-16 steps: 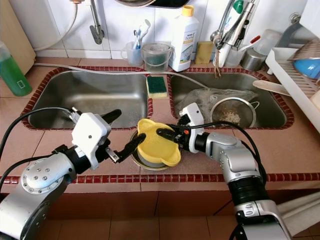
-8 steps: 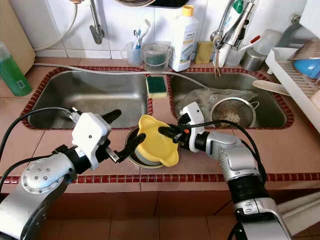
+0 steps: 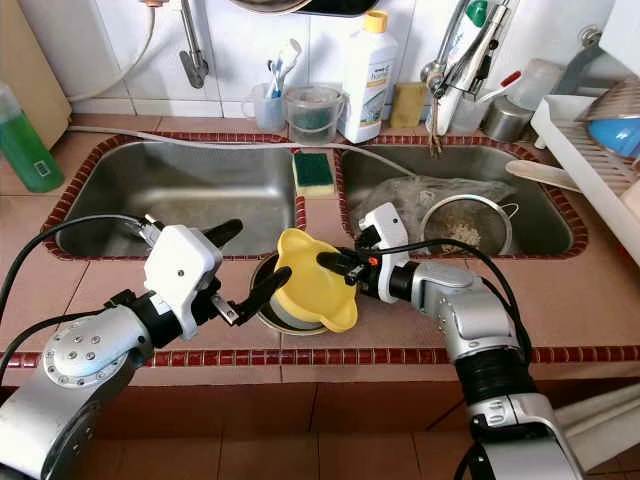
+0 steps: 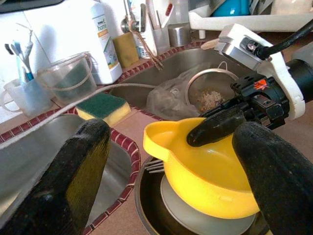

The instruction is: Kitchen organization

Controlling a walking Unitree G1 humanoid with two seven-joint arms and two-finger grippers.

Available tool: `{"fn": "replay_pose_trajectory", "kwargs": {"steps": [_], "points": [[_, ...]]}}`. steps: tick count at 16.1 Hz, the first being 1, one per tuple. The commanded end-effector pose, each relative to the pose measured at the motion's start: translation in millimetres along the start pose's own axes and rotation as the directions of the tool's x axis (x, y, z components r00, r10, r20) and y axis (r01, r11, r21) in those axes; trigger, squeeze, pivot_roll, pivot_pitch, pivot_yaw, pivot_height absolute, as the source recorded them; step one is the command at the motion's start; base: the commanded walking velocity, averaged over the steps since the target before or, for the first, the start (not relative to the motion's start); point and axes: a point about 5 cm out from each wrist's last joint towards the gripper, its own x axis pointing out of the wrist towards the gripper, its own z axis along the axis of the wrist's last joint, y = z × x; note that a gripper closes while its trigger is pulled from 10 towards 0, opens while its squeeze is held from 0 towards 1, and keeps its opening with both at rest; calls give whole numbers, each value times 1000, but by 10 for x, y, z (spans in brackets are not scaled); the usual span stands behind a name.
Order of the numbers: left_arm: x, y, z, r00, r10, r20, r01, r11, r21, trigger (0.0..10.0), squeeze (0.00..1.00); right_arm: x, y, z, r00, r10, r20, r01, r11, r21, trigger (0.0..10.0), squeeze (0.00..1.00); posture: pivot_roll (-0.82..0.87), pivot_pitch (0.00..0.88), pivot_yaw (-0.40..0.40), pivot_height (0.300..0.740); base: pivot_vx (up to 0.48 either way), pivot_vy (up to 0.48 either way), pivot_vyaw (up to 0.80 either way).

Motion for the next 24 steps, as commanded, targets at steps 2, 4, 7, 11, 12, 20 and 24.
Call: {"fn": "replay_pose_trajectory", "kwargs": {"steps": [2,4,7,11,12,20,24], "points": [[2,-33,69,1000,-12,23,12,1000,17,10000,0,-8,3,19,1000,22,-5,-22,999,34,10000,0,-30,108,-41,740,0,0,0],[1,-28,74,1000,-7,25,7,1000,17,10000,0,-12,77,1,995,90,38,-95,980,176,10000,0,-29,108,-45,740,0,0,0],[-2,-33,79,1000,-6,27,5,1000,16,10000,0,-19,107,18,988,115,104,-143,937,317,10000,0,-29,110,-45,740,0,0,0],[1,-16,90,1000,-6,30,5,1000,18,10000,0,-35,90,-2,990,99,98,-127,930,346,10000,0,-29,111,-40,740,0,0,0],[1,-15,91,1000,-5,30,5,1000,17,10000,0,-38,92,-3,990,98,96,-126,929,349,10000,0,-29,111,-39,740,0,0,0],[1,-14,99,1000,-1,31,1,1000,15,10000,0,-28,216,19,974,183,132,-222,876,428,10000,0,-27,112,-41,740,0,0,0],[6,-18,98,999,2,32,-2,1000,13,10000,0,-38,291,77,954,235,186,-292,868,401,10000,0,-27,112,-43,740,0,0,0]]}}
